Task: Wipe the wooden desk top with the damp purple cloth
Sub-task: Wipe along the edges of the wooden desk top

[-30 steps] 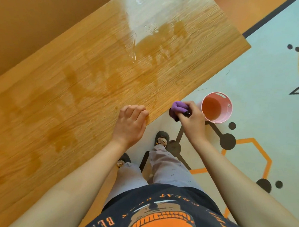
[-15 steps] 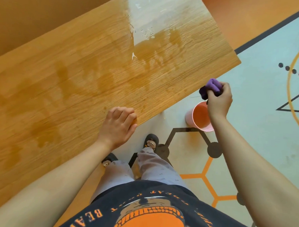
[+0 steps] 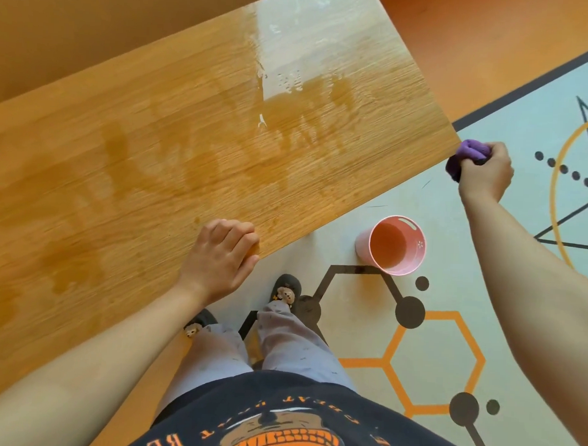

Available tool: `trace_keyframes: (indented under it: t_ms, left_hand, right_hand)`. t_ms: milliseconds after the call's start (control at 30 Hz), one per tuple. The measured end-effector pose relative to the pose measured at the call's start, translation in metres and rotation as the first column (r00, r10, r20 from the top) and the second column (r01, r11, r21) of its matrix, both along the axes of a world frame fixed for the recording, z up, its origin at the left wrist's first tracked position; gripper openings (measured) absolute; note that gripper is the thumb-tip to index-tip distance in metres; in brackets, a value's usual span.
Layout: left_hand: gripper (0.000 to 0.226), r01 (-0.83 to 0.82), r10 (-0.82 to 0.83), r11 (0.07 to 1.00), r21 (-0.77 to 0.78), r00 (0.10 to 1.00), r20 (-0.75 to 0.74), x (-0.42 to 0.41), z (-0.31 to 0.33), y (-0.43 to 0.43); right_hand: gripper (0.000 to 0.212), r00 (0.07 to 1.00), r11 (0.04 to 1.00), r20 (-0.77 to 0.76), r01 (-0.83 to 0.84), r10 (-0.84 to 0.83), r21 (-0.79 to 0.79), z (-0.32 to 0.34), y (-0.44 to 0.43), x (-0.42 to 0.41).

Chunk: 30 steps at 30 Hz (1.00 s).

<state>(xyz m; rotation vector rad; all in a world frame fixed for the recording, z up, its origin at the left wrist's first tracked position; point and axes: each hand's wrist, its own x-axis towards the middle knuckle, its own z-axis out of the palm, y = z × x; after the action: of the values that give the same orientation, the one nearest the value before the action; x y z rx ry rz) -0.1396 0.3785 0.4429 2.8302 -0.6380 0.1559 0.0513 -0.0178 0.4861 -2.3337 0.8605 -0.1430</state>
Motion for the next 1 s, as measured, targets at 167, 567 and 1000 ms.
trace_keyframes:
  t_ms: [167,567,1000]
  left_hand:
    - [0.03,0.008,-0.008,1.0,0.018,1.0,0.007,-0.001,0.0,-0.001]
    - [0.032,0.009,-0.003,0.997,0.082,0.997,-0.075,0.001,0.009,-0.002]
    - [0.018,-0.617,0.603,0.698,-0.364,0.78,-0.168,-0.129,0.072,0.174]
  right_hand:
    - [0.019,0.998,0.998,0.026,0.063,-0.064,0.024,0.008,-0.002,0.004]
    - [0.02,0.893,0.87,0.06,-0.447,0.445,0.206,0.063,0.11,-0.057]
    - [0.021,0.437,0.349,0.053,-0.78,0.898,0.519,0.07,0.429,-0.187]
